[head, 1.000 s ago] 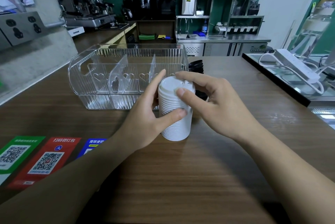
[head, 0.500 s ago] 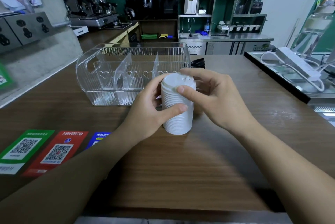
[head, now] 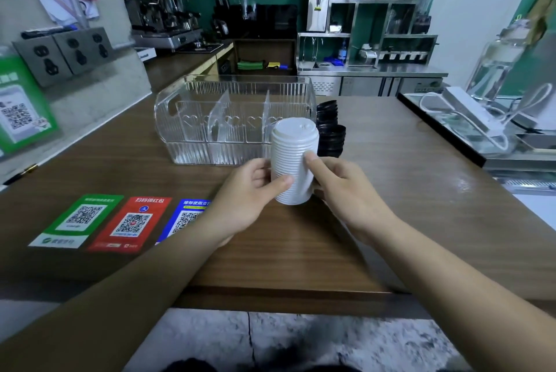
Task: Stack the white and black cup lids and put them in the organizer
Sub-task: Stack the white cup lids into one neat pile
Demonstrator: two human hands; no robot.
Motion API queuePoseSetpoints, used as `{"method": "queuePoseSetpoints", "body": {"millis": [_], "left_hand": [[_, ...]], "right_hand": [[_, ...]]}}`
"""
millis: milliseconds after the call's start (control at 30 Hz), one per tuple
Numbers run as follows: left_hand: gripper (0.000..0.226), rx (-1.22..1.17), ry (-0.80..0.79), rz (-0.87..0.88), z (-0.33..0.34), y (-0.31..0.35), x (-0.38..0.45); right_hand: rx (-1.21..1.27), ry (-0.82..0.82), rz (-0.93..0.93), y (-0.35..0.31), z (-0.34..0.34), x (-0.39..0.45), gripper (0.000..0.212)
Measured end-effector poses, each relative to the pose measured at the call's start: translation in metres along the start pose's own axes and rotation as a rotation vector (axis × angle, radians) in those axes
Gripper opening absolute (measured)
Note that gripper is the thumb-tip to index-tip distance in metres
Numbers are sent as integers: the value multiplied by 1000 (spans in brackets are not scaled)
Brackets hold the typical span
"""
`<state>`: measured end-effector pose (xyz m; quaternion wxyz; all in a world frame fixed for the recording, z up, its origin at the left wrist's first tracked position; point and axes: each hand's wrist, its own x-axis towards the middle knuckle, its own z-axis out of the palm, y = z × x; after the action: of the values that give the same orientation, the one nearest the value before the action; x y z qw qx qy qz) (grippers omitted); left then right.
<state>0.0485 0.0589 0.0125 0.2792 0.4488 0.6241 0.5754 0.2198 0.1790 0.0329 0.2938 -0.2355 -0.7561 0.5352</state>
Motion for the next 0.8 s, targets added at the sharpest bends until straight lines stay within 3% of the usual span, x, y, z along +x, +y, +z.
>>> {"method": "queuePoseSetpoints", "body": {"millis": [100,267,467,633,800], "left_hand": [[34,33,22,19,-12,0,-5],[34,123,55,-3,-67,2,-16],[27,190,172,-56,-134,-3,-27],[34,210,269,-77,-163,-4,-32],[43,282,267,-125,-170,-3,-38]], "right_hand": [[1,2,-20,-1,17,4,90],[-91,-31,-30,-15,62,12,51],[-203,-118,-120,-17,133,48,51],[-234,-143,-144,-28,170,65,44],[-244,-135,-96,-29,178,70,35]]}}
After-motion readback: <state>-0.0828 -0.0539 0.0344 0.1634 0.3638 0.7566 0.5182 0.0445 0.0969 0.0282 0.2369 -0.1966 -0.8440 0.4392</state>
